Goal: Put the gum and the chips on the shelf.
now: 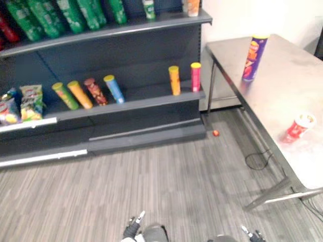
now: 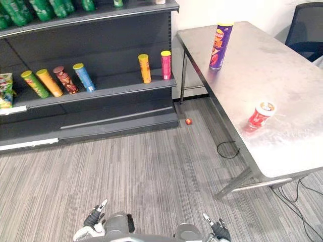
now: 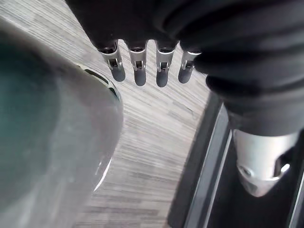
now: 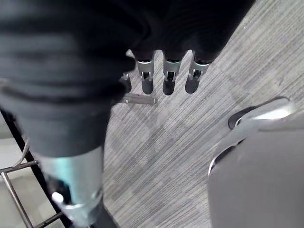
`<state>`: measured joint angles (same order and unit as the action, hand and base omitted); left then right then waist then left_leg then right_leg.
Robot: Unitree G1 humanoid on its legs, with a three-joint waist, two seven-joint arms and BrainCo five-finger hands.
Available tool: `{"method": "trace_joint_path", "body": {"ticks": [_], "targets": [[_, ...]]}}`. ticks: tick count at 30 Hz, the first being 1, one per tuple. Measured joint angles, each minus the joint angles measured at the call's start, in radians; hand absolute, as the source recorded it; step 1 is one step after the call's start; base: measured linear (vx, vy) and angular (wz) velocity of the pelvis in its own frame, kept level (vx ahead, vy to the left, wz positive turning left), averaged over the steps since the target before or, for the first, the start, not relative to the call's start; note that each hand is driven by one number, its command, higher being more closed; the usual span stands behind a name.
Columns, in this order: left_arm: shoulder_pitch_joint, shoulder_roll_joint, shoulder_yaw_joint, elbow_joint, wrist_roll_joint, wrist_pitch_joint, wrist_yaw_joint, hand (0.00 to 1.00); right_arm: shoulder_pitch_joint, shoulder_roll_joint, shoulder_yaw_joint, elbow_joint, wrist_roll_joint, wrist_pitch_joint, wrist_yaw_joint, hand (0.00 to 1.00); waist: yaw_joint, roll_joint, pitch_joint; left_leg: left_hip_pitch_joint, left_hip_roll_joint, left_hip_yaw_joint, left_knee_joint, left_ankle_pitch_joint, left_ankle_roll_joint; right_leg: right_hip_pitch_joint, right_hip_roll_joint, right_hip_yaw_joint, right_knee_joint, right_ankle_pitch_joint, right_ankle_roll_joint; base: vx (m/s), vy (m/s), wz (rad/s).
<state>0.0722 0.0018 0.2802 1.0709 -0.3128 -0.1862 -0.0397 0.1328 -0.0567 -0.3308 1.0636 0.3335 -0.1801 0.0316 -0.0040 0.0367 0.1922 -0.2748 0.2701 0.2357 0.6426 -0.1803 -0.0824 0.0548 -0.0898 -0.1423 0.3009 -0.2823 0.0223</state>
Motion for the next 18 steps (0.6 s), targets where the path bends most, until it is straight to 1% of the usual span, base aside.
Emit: {"method": "trace_joint_path", "body": {"ticks": [1, 2, 3, 4, 5, 6, 7, 8, 9, 10, 11, 12, 13, 14, 15, 16, 17, 18], "targets": [[0.002, 0.001, 0.001, -0.004, 0.000, -0.004, 0.000, 0.00, 0.001, 0.000, 0.007, 0.000, 0.000, 0.000, 0.000, 0.00, 0.003, -0.006, 0.000, -0.001, -0.004, -0.001, -0.085, 0.008, 0.012, 0.009, -0.013, 0.012, 0.000, -0.009, 0.013, 0.36, 0.272, -0.40], [0.003, 0.001, 0.003, -0.006, 0.000, -0.009, 0.001, 0.00, 0.001, 0.000, 0.021, -0.001, 0.000, 0.000, -0.001, 0.00, 0.006, -0.012, -0.004, 0.004, -0.005, -0.014, -0.202, 0.028, 0.021, 0.021, -0.029, 0.028, -0.001, -0.022, 0.032, 0.42, 0.361, -0.40], [0.005, 0.000, 0.011, -0.005, 0.001, -0.010, 0.004, 0.00, -0.003, -0.001, 0.034, -0.001, 0.000, -0.002, -0.001, 0.00, 0.007, -0.017, -0.007, 0.010, -0.005, -0.045, -0.327, 0.058, 0.017, 0.034, -0.050, 0.050, 0.000, -0.043, 0.062, 0.34, 0.304, -0.41], [0.005, -0.001, 0.019, -0.004, 0.001, -0.009, 0.005, 0.00, -0.005, -0.002, 0.040, -0.001, 0.000, -0.004, -0.001, 0.00, 0.008, -0.018, -0.007, 0.018, -0.004, -0.062, -0.373, 0.072, 0.009, 0.040, -0.058, 0.066, 0.000, -0.054, 0.075, 0.52, 0.555, -0.58], [0.009, -0.004, 0.045, -0.005, -0.001, -0.009, 0.011, 0.00, -0.007, -0.004, 0.056, -0.001, -0.001, -0.006, -0.001, 0.00, 0.010, -0.018, -0.014, 0.023, 0.000, -0.083, -0.420, 0.111, -0.011, 0.047, -0.076, 0.101, -0.001, -0.079, 0.099, 0.46, 0.524, -0.72], [0.013, 0.006, 0.063, 0.000, -0.012, -0.008, 0.014, 0.00, -0.009, 0.008, 0.067, 0.007, -0.002, -0.004, 0.000, 0.00, 0.012, -0.043, -0.042, 0.022, -0.034, -0.076, -0.376, 0.185, -0.032, 0.056, -0.114, 0.146, -0.014, -0.093, 0.104, 0.56, 0.606, -0.81], [0.019, 0.014, 0.073, 0.003, -0.021, -0.008, 0.018, 0.00, -0.009, 0.027, 0.065, 0.014, -0.002, -0.003, 0.000, 0.00, 0.015, -0.068, -0.065, 0.014, -0.051, -0.060, -0.350, 0.176, -0.031, 0.055, -0.133, 0.183, -0.030, -0.085, 0.099, 0.52, 0.472, -0.76], [0.032, 0.028, 0.080, 0.004, -0.029, -0.008, 0.022, 0.00, -0.009, 0.069, 0.063, 0.027, -0.003, -0.002, 0.004, 0.00, 0.015, -0.099, -0.106, 0.000, -0.067, -0.027, -0.300, 0.115, -0.027, 0.050, -0.157, 0.249, -0.056, -0.033, 0.076, 0.52, 0.443, -0.54], [0.035, 0.042, 0.075, 0.020, -0.029, -0.008, 0.022, 0.00, -0.009, 0.078, 0.052, 0.030, -0.006, -0.003, 0.006, 0.00, 0.005, -0.107, -0.124, 0.001, -0.083, -0.010, -0.254, 0.074, -0.015, 0.050, -0.173, 0.282, -0.065, 0.034, 0.075, 0.51, 0.462, -0.44], [0.030, 0.047, 0.074, 0.036, -0.026, -0.008, 0.023, 0.00, -0.010, 0.078, 0.041, 0.037, -0.007, -0.001, 0.006, 0.00, 0.007, -0.112, -0.136, 0.006, -0.089, 0.005, -0.241, 0.058, -0.005, 0.047, -0.182, 0.302, -0.067, 0.064, 0.079, 0.48, 0.457, -0.44], [0.028, 0.058, 0.059, 0.063, -0.022, -0.008, 0.025, 0.00, -0.015, 0.077, 0.013, 0.054, -0.009, 0.001, 0.006, 0.00, 0.009, -0.120, -0.171, 0.019, -0.104, 0.038, -0.236, 0.037, 0.012, 0.025, -0.200, 0.347, -0.063, 0.120, 0.073, 0.46, 0.395, -0.59], [0.028, 0.075, 0.014, 0.089, -0.018, -0.005, 0.025, 0.00, -0.024, 0.074, 0.004, 0.054, -0.010, 0.001, 0.004, 0.00, 0.008, -0.116, -0.198, 0.030, -0.107, 0.062, -0.241, 0.029, 0.025, -0.015, -0.204, 0.388, -0.033, 0.195, 0.072, 0.45, 0.349, -0.67], [0.028, 0.079, -0.007, 0.094, -0.018, -0.003, 0.026, 0.00, -0.033, 0.073, 0.004, 0.053, -0.010, 0.001, 0.004, 0.00, 0.009, -0.109, -0.196, 0.049, -0.107, 0.070, -0.249, 0.028, 0.027, -0.031, -0.200, 0.404, -0.009, 0.235, 0.071, 0.37, 0.268, -0.82], [0.030, 0.086, -0.043, 0.106, -0.017, 0.000, 0.028, 0.00, -0.043, 0.074, 0.008, 0.052, -0.011, 0.001, 0.005, 0.00, 0.010, -0.092, -0.196, 0.098, -0.104, 0.088, -0.271, 0.028, 0.027, -0.066, -0.185, 0.424, 0.051, 0.315, 0.063, 0.26, 0.184, -0.76], [0.030, 0.087, -0.062, 0.112, -0.017, 0.001, 0.030, 0.00, -0.044, 0.073, 0.015, 0.052, -0.010, 0.001, 0.006, 0.00, 0.010, -0.080, -0.195, 0.123, -0.099, 0.089, -0.277, 0.028, 0.029, -0.082, -0.175, 0.424, 0.084, 0.336, 0.061, 0.28, 0.172, -0.95], [0.034, 0.092, -0.104, 0.115, -0.016, 0.001, 0.033, 0.00, -0.047, 0.061, 0.029, 0.044, -0.011, 0.000, 0.011, 0.00, 0.005, -0.060, -0.189, 0.169, -0.086, 0.093, -0.275, 0.026, 0.031, -0.113, -0.138, 0.402, 0.156, 0.325, 0.053, 0.25, 0.101, -0.82], [0.036, 0.095, -0.127, 0.121, -0.016, 0.001, 0.033, 0.00, -0.046, 0.054, 0.039, 0.040, -0.010, 0.000, 0.012, 0.00, 0.005, -0.053, -0.189, 0.197, -0.077, 0.107, -0.260, 0.026, 0.031, -0.143, -0.110, 0.349, 0.194, 0.317, 0.036, 0.23, 0.074, -0.85], [0.037, 0.095, -0.146, 0.121, -0.016, 0.001, 0.032, 0.00, -0.038, 0.051, 0.060, 0.030, -0.010, -0.001, 0.014, 0.00, 0.006, -0.048, -0.190, 0.200, -0.075, 0.112, -0.201, 0.025, 0.039, -0.153, -0.129, 0.262, 0.229, 0.343, 0.012, 0.20, 0.082, -0.85]]}}
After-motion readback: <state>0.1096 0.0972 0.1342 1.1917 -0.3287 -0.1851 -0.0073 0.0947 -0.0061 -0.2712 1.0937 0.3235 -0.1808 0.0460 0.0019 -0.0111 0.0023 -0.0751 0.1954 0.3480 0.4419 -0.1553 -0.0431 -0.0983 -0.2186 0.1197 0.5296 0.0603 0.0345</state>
